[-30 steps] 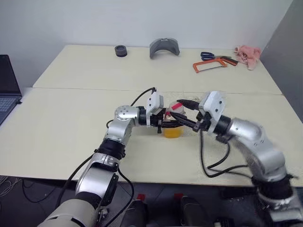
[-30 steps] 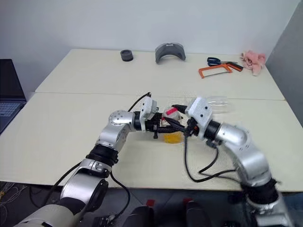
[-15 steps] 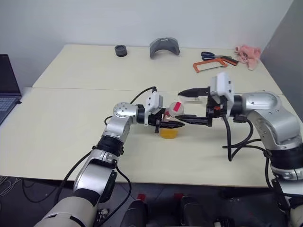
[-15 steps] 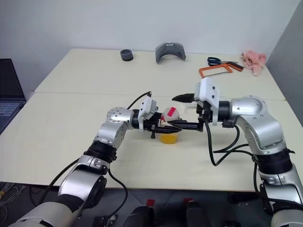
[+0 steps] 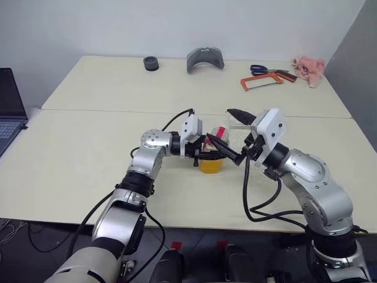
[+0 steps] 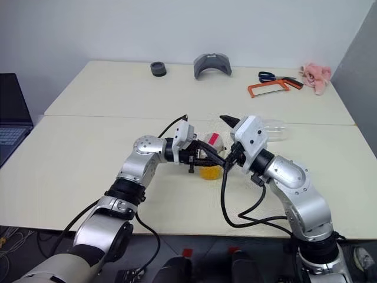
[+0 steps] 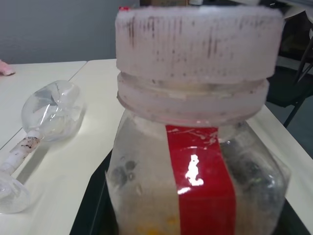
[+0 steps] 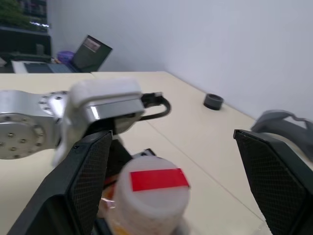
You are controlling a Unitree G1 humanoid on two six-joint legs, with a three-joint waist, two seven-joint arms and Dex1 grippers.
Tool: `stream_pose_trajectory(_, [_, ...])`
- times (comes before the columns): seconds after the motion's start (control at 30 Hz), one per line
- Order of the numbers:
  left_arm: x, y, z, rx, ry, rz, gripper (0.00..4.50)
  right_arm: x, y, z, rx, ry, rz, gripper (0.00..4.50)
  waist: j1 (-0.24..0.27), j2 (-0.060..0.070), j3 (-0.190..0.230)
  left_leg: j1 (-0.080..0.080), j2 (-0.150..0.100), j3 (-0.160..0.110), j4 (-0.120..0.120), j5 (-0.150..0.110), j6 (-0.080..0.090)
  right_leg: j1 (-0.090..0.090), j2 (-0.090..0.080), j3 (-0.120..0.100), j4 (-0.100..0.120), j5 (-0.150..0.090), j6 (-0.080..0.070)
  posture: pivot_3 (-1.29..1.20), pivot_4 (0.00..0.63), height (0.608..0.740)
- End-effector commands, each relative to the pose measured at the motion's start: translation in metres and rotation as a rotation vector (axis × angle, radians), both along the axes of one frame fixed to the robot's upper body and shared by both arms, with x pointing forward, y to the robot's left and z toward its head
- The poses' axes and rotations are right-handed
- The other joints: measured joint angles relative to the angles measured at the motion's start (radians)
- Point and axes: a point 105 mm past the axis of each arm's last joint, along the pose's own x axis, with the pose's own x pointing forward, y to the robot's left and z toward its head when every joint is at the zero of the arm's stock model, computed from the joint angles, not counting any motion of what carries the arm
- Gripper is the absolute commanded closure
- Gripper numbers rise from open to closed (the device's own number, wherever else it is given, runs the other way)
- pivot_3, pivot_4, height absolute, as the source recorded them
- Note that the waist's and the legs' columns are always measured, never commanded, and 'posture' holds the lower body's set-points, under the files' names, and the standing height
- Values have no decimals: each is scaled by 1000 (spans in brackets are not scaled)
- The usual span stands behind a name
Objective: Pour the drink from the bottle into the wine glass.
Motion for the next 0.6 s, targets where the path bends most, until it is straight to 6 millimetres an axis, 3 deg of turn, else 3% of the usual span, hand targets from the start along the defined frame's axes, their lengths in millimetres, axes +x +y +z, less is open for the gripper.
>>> stream_pose_trajectory(0.03, [0, -5, 13, -29, -34, -18, 2840, -2, -4, 4, -16, -49, -25, 278, 1, 0, 0, 0, 0, 0, 0, 0, 0, 0, 0, 0, 0, 0, 0, 0, 150, 740])
stream_pose_trajectory(0.33, [2, -6, 15, -59, -15, 6, 2840, -8, -5, 0, -22, -39, -15, 278, 1, 0, 0, 0, 0, 0, 0, -2, 3, 0, 0, 0, 0, 0, 0, 0, 150, 740])
stream_pose_trajectory(0.6, [1, -8, 15, -62, -13, 2, 2840, 2, -14, -3, -20, -31, -97, 278, 1, 0, 0, 0, 0, 0, 0, -2, 3, 0, 0, 0, 0, 0, 0, 0, 150, 740])
